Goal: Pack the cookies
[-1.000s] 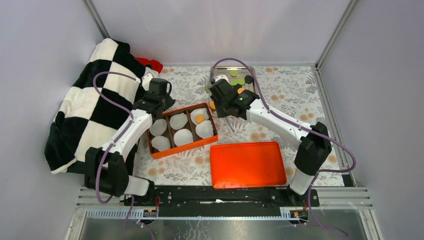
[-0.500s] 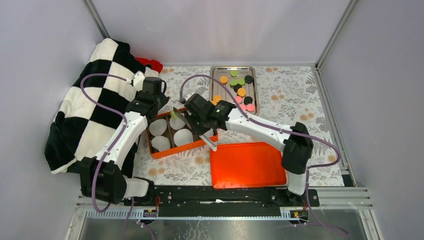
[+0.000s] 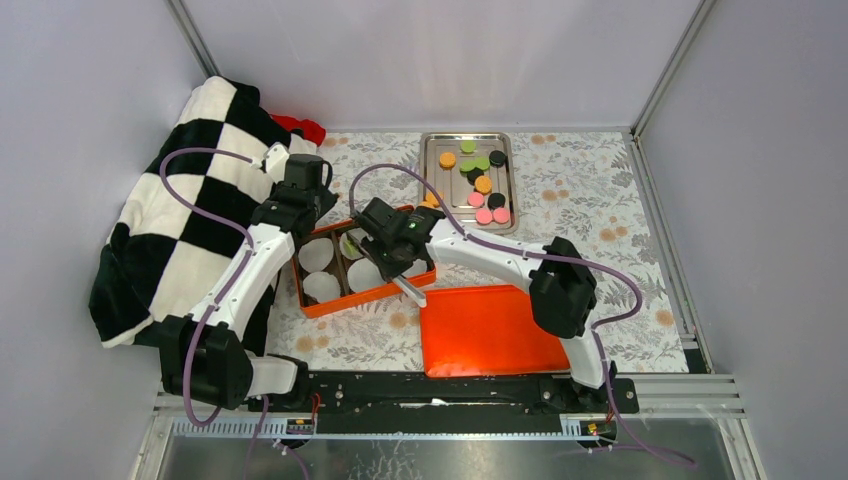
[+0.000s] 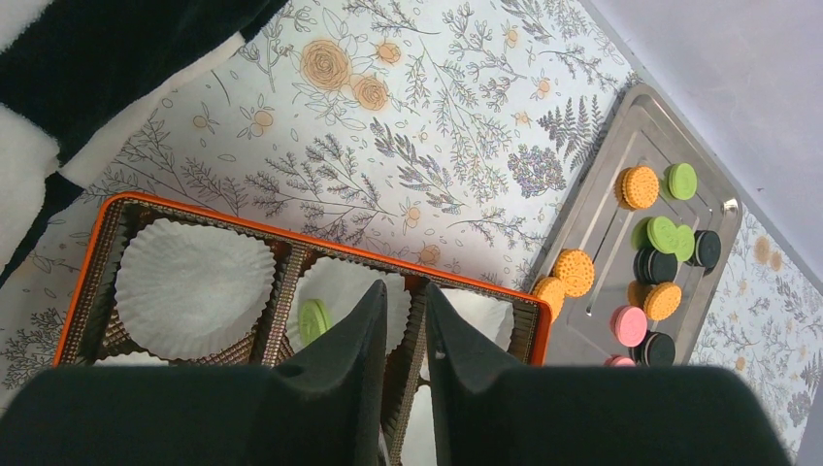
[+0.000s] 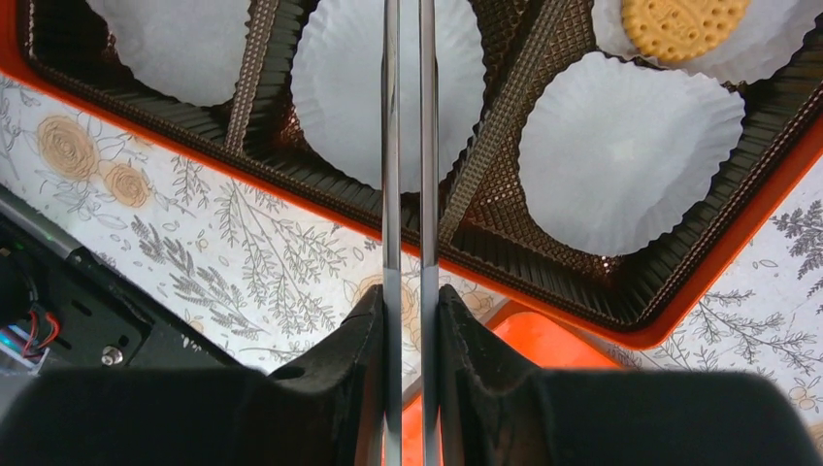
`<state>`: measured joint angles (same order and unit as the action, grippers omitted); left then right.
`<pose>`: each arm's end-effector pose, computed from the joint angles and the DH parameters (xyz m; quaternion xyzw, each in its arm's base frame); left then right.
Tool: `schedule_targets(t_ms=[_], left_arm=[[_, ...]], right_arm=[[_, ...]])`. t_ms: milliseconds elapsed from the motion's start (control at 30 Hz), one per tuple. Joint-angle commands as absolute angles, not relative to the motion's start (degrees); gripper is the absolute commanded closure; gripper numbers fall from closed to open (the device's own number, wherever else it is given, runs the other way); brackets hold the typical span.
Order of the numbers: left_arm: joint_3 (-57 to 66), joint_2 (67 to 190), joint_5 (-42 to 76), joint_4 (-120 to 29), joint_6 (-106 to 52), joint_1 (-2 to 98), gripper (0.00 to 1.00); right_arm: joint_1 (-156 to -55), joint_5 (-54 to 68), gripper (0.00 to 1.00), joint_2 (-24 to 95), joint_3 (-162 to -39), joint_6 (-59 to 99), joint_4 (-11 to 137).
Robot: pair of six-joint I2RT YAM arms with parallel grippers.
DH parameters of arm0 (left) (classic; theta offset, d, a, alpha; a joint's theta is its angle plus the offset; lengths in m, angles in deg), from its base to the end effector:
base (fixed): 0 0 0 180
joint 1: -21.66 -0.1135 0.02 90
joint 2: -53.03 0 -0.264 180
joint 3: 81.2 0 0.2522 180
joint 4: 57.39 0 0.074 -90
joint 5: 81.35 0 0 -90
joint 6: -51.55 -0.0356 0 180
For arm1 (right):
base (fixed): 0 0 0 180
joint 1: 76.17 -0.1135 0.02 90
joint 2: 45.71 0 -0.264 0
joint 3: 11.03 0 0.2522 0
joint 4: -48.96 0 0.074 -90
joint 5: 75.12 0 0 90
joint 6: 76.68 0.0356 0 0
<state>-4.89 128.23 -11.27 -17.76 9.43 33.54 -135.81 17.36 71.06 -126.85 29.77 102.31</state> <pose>0.2851 -0.0476 0.3067 -0.3456 0.8206 -0.0780 0.4485 0.2313 0.3918 0.2560 -0.3441 0.8873 0.1726 0.2540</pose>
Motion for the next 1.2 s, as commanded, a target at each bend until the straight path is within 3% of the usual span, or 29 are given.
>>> schedule_targets(t_ms=[0,100,167,300,700,967,1167], left_arm=[[-5.3,128.2,-11.8,-17.9,8.9,33.0,0.75],[-5.4,128.6,-11.0,-18.3,8.7,32.9,0.75],[-5.6,128.9,-10.2,-18.8,8.4,32.9,0.75],[-5.8,129.2,-9.2,-19.4,8.2,32.9,0.75],[-5.8,128.7,-7.3,-20.6,7.4,32.9,0.75],[-6.1,128.5,-6.2,-21.7,7.5,32.9,0.75],[-5.9,129.5,-4.9,-22.1,7.6,32.9,0.75]], right_arm=[[-135.8,21.4,0.78,71.8,-130.9,29.2,102.8],[-135.8,25.3,0.67,71.6,-131.1,29.7,103.4],[-135.8,27.9,0.66,71.2,-131.1,29.9,103.6],[-135.8,29.7,0.50,70.5,-130.6,29.6,103.2],[-135.8,30.6,0.53,63.0,-129.1,29.5,102.0],[-135.8,42.6,0.48,54.2,-125.6,28.4,103.4],[-133.3,49.1,0.53,52.3,-117.0,31.5,104.5]])
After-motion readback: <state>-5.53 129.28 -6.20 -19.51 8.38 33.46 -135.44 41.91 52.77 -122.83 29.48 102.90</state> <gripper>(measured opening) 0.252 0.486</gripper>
